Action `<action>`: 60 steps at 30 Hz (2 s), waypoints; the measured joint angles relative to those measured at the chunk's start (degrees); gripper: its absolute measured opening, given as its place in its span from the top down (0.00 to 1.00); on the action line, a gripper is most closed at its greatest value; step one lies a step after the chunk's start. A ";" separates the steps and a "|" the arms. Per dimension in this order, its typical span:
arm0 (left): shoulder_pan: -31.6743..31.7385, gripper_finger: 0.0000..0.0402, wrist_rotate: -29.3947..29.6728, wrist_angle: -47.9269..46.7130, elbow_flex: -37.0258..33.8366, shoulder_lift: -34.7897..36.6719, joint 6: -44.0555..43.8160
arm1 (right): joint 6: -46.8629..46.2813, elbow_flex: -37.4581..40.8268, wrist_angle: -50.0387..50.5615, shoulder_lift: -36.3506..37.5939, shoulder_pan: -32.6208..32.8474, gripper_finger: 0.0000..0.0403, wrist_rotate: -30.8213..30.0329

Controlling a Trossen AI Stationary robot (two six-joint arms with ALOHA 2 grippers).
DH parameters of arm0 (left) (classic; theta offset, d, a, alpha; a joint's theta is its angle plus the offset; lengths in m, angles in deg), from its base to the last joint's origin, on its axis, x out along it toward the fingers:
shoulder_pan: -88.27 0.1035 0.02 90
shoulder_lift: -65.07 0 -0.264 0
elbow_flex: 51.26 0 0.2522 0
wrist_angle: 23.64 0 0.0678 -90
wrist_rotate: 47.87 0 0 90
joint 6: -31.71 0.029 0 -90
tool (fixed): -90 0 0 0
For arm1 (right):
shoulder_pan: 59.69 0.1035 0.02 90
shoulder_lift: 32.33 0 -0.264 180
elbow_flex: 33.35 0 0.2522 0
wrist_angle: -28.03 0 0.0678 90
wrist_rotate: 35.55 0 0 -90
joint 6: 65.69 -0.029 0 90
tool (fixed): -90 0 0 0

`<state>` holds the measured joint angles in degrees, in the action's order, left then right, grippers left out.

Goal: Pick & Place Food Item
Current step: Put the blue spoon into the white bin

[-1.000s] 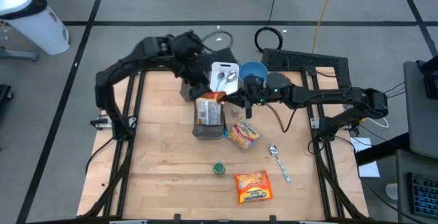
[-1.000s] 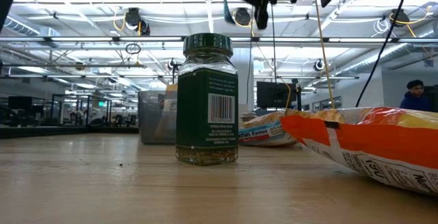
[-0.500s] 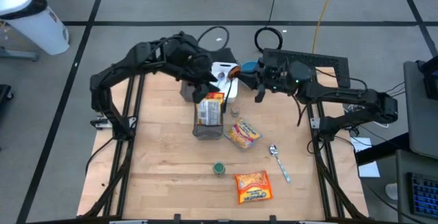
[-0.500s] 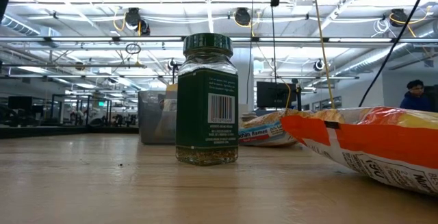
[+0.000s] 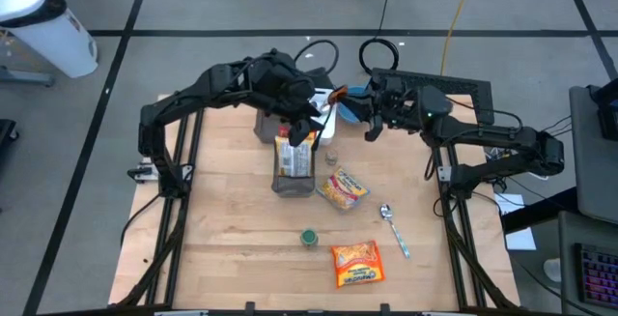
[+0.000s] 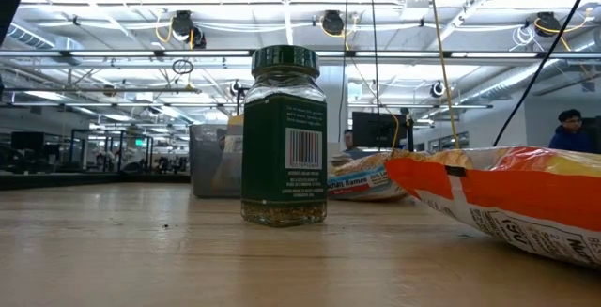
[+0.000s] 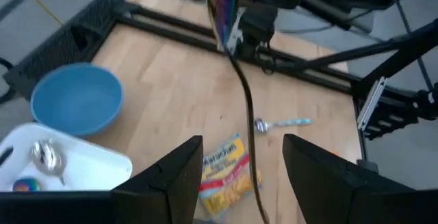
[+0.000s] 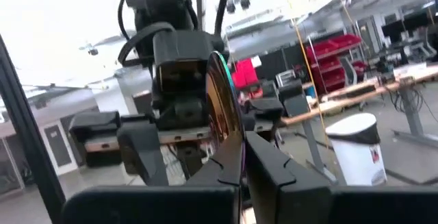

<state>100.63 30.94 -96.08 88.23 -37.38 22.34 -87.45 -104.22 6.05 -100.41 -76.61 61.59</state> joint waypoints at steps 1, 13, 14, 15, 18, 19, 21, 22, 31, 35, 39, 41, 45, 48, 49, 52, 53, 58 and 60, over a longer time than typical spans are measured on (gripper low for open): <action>-0.05 0.47 0.32 0.66 0.07 -0.17 0.00 | -0.01 0.00 -0.19 0.00 0.00 1.00 -0.23; 0.02 0.47 1.41 1.96 0.01 -0.93 -0.48 | 0.37 0.00 -3.31 -0.02 -0.76 1.00 -2.84; 0.02 0.47 1.81 1.95 0.01 -0.88 -0.79 | 0.36 0.00 -3.25 -0.02 -0.76 1.00 -2.85; 0.02 0.47 2.50 1.90 0.01 -0.88 -0.95 | 0.39 0.00 -3.16 -0.02 -0.77 1.00 -2.87; 0.03 0.47 3.78 1.75 0.01 -0.90 -1.14 | 0.60 0.00 -3.02 -0.02 -0.79 1.00 -2.87; 0.04 0.47 3.80 1.77 0.01 -0.89 -1.19 | 0.61 0.00 -3.02 -0.02 -0.79 1.00 -2.87; 0.04 0.47 3.82 1.77 0.01 -0.88 -1.30 | 0.81 0.00 -3.02 -0.02 -0.79 1.00 -2.87; 0.04 0.47 3.82 1.77 0.01 -0.88 -1.31 | 1.07 0.00 -3.00 -0.02 -0.79 1.00 -2.86; 0.04 0.62 3.77 1.74 0.01 -0.88 -1.35 | 1.11 0.00 -3.02 -0.02 -1.05 1.00 -2.88; 0.04 0.74 3.75 1.75 0.01 -0.88 -1.35 | 1.05 0.00 -3.02 -0.02 -1.05 1.00 -2.87; 0.04 0.83 3.73 1.75 0.01 -0.88 -1.29 | 0.86 0.00 -3.02 -0.02 -1.05 1.00 -2.87; 0.04 0.87 3.71 1.75 0.01 -0.88 -1.27 | 0.86 0.00 -3.03 -0.02 -1.05 1.00 -2.87; 0.02 0.94 3.53 1.79 0.01 -0.88 -0.79 | 0.86 0.00 -3.28 -0.04 -1.05 1.00 -2.89; 0.04 0.98 3.58 1.77 0.01 -0.88 -0.35 | 0.66 0.00 -3.46 -0.04 -1.05 1.00 -2.91; 0.04 0.98 3.58 1.77 0.01 -0.88 -0.35 | 0.64 0.00 -3.46 -0.04 -1.05 1.00 -2.89; 0.04 0.96 3.58 1.77 0.01 -0.88 -0.19 | 0.60 0.00 -3.46 -0.04 -1.05 1.00 -2.89; 0.04 0.95 3.60 1.77 0.01 -0.88 -0.04 | 0.56 0.00 -3.46 -0.04 -1.05 1.00 -2.88; 0.04 0.98 3.62 1.76 0.03 -1.10 0.41 | 0.49 0.00 -3.41 -0.04 -1.05 1.00 -2.87; 0.04 0.98 3.62 1.84 0.03 -1.10 0.46 | 0.47 0.00 -3.48 -0.04 -1.05 1.00 -2.81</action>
<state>100.68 34.56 -94.24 88.26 -38.48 22.80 -86.98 -104.22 2.57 -100.45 -77.66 58.78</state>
